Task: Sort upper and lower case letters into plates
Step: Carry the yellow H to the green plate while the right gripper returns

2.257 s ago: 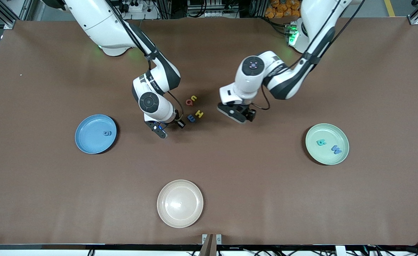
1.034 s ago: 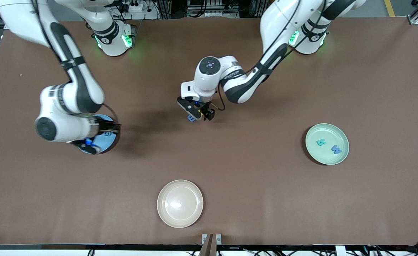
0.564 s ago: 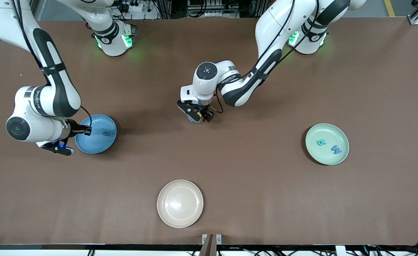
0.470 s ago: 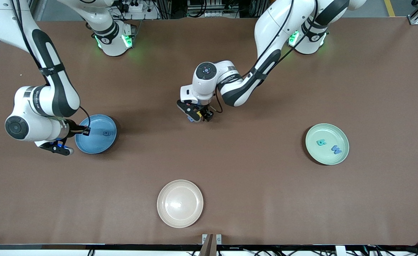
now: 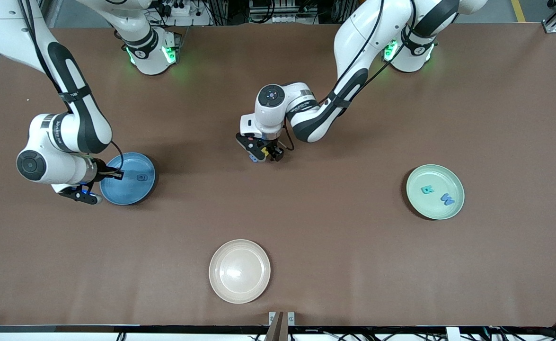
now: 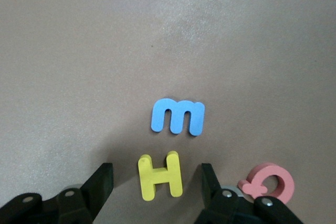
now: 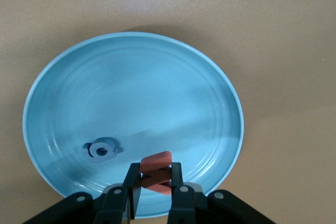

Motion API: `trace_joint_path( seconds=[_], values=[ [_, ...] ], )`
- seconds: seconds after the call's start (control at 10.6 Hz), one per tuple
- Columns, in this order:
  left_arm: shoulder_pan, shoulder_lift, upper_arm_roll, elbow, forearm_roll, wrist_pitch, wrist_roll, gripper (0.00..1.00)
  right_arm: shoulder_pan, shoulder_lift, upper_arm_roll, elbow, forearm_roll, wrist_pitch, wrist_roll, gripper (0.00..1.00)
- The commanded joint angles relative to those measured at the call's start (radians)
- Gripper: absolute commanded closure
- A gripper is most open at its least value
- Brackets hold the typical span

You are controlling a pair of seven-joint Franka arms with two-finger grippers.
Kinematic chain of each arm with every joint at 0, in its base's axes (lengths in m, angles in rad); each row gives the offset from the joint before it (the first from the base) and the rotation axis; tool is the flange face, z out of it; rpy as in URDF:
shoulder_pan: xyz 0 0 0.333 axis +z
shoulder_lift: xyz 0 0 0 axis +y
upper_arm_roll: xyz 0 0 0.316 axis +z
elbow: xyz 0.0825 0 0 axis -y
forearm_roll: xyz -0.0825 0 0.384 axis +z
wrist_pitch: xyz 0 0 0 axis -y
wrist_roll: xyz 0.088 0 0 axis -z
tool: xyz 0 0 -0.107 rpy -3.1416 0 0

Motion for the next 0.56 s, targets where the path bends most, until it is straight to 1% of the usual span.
trace_joint_path(
  seconds=[0.0, 0.09, 0.19, 0.28, 0.38, 0.47],
  values=[
    [-0.017, 0.018, 0.012, 0.018, 0.024, 0.004, -0.034, 0.58, -0.011, -0.011, 0.012, -0.003, -0.009, 0.002, -0.002, 0.24],
    [-0.017, 0.018, 0.012, 0.018, 0.026, 0.004, -0.034, 0.75, -0.013, -0.011, 0.012, -0.003, -0.007, 0.002, 0.007, 0.00],
    [-0.016, 0.016, 0.012, 0.017, 0.029, 0.004, -0.034, 0.97, -0.011, -0.017, 0.012, 0.001, -0.007, -0.009, 0.006, 0.00],
    [-0.007, 0.010, 0.014, 0.014, 0.038, 0.002, -0.034, 1.00, -0.010, -0.018, 0.012, 0.029, -0.007, -0.048, 0.009, 0.00],
    [0.010, -0.007, 0.014, 0.006, 0.040, -0.010, -0.034, 1.00, -0.006, -0.018, 0.013, 0.056, -0.006, -0.085, 0.011, 0.00],
    [0.039, -0.051, 0.012, -0.021, 0.041, -0.033, -0.034, 1.00, -0.005, -0.021, 0.018, 0.084, -0.003, -0.123, 0.012, 0.00]
  ],
)
